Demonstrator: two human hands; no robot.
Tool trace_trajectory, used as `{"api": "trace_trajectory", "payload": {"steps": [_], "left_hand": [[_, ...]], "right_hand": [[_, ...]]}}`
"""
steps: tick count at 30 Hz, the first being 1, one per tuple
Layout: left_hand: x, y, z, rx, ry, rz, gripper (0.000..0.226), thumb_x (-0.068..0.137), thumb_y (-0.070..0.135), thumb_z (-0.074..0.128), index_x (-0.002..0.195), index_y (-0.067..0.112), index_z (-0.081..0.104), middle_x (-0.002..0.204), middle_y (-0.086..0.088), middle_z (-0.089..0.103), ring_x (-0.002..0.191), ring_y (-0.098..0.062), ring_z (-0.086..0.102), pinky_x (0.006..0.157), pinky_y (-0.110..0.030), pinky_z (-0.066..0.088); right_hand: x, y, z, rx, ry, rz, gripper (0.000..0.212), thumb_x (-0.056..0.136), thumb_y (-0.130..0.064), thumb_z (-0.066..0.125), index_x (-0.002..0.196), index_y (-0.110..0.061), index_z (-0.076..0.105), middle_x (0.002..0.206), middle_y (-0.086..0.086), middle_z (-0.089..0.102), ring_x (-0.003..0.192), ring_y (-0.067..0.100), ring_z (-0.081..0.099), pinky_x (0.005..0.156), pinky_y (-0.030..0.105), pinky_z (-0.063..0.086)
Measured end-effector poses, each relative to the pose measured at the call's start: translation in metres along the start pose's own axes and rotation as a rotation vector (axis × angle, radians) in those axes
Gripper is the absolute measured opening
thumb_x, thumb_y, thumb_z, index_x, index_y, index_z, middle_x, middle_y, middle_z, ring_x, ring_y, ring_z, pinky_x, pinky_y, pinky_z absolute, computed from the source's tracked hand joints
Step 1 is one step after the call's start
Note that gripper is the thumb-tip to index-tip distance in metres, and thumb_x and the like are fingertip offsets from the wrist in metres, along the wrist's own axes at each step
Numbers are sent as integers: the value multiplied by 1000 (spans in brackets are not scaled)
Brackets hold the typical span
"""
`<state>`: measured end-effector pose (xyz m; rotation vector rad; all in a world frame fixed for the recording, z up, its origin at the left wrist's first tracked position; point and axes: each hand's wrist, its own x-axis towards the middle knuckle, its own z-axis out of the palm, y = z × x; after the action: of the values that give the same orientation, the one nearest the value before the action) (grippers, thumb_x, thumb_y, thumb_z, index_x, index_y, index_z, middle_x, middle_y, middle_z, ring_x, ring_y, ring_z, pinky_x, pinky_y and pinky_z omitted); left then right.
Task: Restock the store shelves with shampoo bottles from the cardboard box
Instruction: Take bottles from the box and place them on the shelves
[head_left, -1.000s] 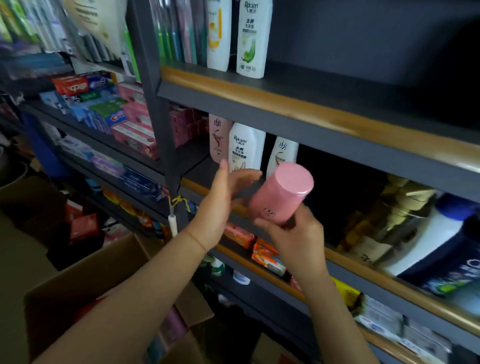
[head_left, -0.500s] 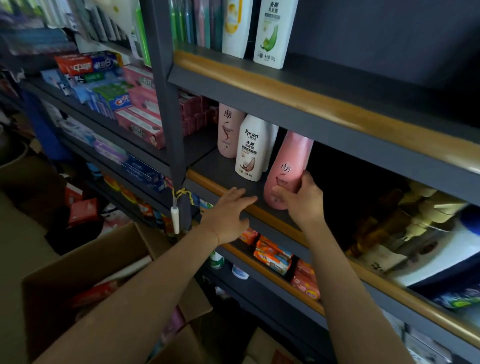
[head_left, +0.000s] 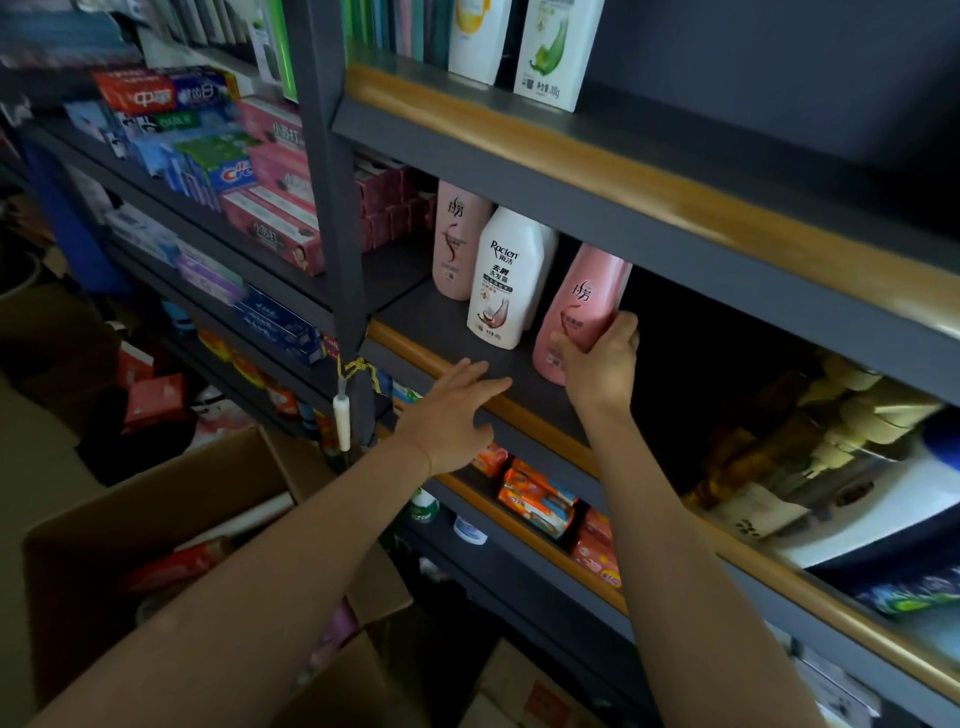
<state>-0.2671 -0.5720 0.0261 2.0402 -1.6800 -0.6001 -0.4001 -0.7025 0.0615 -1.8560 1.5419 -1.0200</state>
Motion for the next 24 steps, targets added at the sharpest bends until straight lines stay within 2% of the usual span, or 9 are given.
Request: {"api": "trace_trajectory", "payload": {"steps": [3, 5, 7, 9, 13, 17, 19, 21, 24], "left_hand": [[0, -1, 0, 17, 4, 18, 65, 97, 24, 55, 153, 42, 28, 166, 14, 8, 152, -5, -4, 121, -41, 25], [-5, -3, 1, -3, 66, 54, 62, 97, 23, 55, 152, 39, 32, 165, 11, 13, 152, -6, 0, 120, -38, 27], [-22, -10, 4, -90, 252, 103, 55, 95, 17, 58, 147, 31, 44, 160, 6, 29, 149, -10, 16, 114, -32, 33], [-47, -30, 11, -164, 441, 93, 44, 94, 12, 60, 136, 24, 57, 145, 2, 45, 136, -11, 36, 102, -26, 42], [-115, -124, 38, -217, 442, -268, 21, 95, 8, 59, 113, 15, 69, 119, -5, 60, 111, -23, 53, 93, -34, 47], [-192, -207, 64, -289, 516, -642, 20, 87, -3, 63, 101, 6, 75, 106, -14, 69, 103, -34, 62, 92, -38, 47], [-221, -238, 73, -307, 495, -753, 21, 85, -2, 62, 101, 6, 74, 107, -14, 69, 106, -35, 61, 94, -38, 46], [-245, -266, 78, -266, 505, -813, 28, 83, 10, 58, 107, 8, 72, 114, -15, 66, 111, -37, 59, 96, -41, 47], [-283, -302, 90, -81, 599, -985, 59, 83, 20, 61, 139, 7, 51, 146, -22, 45, 136, -42, 39, 112, -50, 34]], "right_hand": [[-9, -3, 1, 5, 15, 56, 72, 79, -26, 80, 132, -3, 36, 137, 20, 40, 124, 37, 48, 91, 41, 50], [-23, -3, 2, -12, 130, -17, 71, 78, -27, 81, 129, 1, 41, 131, 24, 42, 120, 39, 46, 91, 45, 51], [-44, -5, 4, 34, 284, -210, 52, 82, -18, 74, 123, 2, 48, 122, 22, 47, 112, 34, 50, 83, 38, 52], [-72, -11, 13, 155, 251, -385, 29, 87, -9, 64, 113, -1, 53, 109, 11, 54, 97, 20, 55, 76, 24, 49], [-143, -18, 71, 237, -195, -512, 5, 86, -8, 57, 89, -7, 60, 79, 4, 58, 71, 15, 55, 69, 24, 45], [-217, 6, 161, 68, -732, -341, 5, 87, -10, 58, 84, -14, 58, 83, 4, 57, 76, 19, 56, 72, 31, 45], [-247, 24, 200, -13, -911, -261, 6, 90, -13, 59, 84, -13, 61, 88, 6, 61, 82, 23, 59, 73, 33, 46], [-275, 38, 233, -64, -1055, -208, 10, 94, -16, 57, 86, -12, 61, 84, 5, 63, 77, 18, 61, 65, 28, 44], [-312, 63, 282, -201, -1272, -3, 12, 97, -18, 52, 100, -9, 60, 78, 3, 59, 64, 8, 58, 51, 13, 40]]}}
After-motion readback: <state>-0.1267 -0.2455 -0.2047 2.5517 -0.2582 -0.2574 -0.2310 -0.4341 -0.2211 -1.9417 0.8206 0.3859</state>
